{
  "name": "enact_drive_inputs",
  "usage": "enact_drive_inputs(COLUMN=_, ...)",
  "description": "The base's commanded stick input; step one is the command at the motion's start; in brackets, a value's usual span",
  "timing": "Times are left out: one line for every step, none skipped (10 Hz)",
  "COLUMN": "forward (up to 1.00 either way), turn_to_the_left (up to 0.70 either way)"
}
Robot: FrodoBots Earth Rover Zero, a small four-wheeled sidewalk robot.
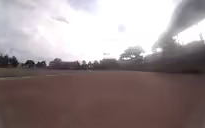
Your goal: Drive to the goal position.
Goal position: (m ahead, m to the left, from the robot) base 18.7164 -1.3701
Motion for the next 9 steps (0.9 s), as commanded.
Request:
enact_drive_inputs(forward=0.7, turn_to_the_left=0.0)
enact_drive_inputs(forward=0.7, turn_to_the_left=0.0)
enact_drive_inputs(forward=0.7, turn_to_the_left=0.0)
enact_drive_inputs(forward=0.7, turn_to_the_left=0.0)
enact_drive_inputs(forward=0.7, turn_to_the_left=0.0)
enact_drive_inputs(forward=0.7, turn_to_the_left=0.0)
enact_drive_inputs(forward=0.7, turn_to_the_left=0.0)
enact_drive_inputs(forward=0.7, turn_to_the_left=0.0)
enact_drive_inputs(forward=0.7, turn_to_the_left=0.0)
